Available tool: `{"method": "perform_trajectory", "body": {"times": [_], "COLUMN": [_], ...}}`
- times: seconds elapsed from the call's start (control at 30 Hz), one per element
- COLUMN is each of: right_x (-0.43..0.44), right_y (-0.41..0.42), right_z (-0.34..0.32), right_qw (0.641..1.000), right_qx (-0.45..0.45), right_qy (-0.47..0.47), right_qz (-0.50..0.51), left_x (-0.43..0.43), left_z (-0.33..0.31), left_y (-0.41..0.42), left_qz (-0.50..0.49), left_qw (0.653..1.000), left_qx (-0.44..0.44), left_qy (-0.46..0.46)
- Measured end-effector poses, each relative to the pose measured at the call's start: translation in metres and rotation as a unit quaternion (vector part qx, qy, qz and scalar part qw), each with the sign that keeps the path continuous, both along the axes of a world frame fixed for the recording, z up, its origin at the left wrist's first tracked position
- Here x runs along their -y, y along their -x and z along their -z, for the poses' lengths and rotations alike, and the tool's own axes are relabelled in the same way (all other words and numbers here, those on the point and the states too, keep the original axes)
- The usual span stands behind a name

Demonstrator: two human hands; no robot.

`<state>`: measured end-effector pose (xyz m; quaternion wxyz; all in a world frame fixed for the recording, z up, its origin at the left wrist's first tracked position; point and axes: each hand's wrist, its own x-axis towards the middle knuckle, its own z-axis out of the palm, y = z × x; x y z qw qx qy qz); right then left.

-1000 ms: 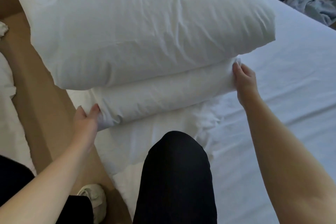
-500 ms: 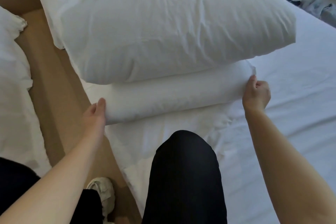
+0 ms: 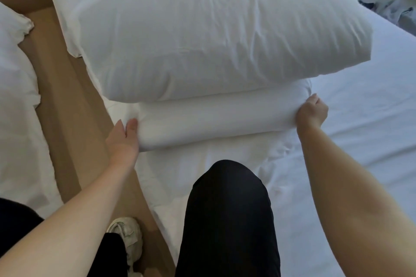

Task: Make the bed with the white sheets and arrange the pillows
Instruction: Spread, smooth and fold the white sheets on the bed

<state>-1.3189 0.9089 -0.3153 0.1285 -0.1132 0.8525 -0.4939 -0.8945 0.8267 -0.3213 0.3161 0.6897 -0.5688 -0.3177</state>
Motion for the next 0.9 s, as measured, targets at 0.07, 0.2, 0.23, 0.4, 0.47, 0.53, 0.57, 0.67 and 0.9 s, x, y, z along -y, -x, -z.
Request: {"method": "perform_trajectory", "body": {"times": [0.07,0.2,0.23,0.4,0.47,0.53,0.57,0.67,0.9], "right_x": [-0.001,0.01,0.011,0.005,0.002,0.001,0.002,0.005,-0.01], "right_y": [0.006,0.013,0.013,0.009,0.011,0.016,0.02,0.024,0.018], "right_z": [-0.01,-0.034,-0.034,-0.021,-0.021,-0.025,-0.026,-0.027,-0.025], "right_qw": [0.997,0.978,0.979,0.989,0.989,0.984,0.98,0.976,0.986], "right_qx": [-0.009,-0.024,-0.028,-0.076,-0.06,-0.068,-0.074,-0.096,-0.009], "right_qy": [-0.043,-0.123,-0.118,-0.07,-0.07,-0.089,-0.103,-0.135,-0.073], "right_qz": [-0.062,-0.164,-0.164,-0.109,-0.114,-0.141,-0.151,-0.14,-0.152], "left_x": [0.007,0.036,0.039,0.037,0.035,0.033,0.033,0.031,0.032], "left_z": [-0.003,-0.011,-0.01,-0.002,0.001,-0.001,-0.002,-0.008,-0.015], "left_y": [-0.001,0.012,0.015,0.003,-0.001,0.0,0.001,0.006,-0.018], "left_qz": [-0.003,-0.07,-0.067,-0.094,-0.093,-0.074,-0.059,-0.03,-0.039], "left_qw": [0.999,0.982,0.983,0.988,0.988,0.991,0.994,0.996,0.98], "left_qx": [-0.029,-0.08,-0.046,-0.021,-0.058,-0.058,-0.035,0.046,-0.1], "left_qy": [-0.043,-0.157,-0.162,-0.118,-0.113,-0.097,-0.087,-0.076,-0.169]}}
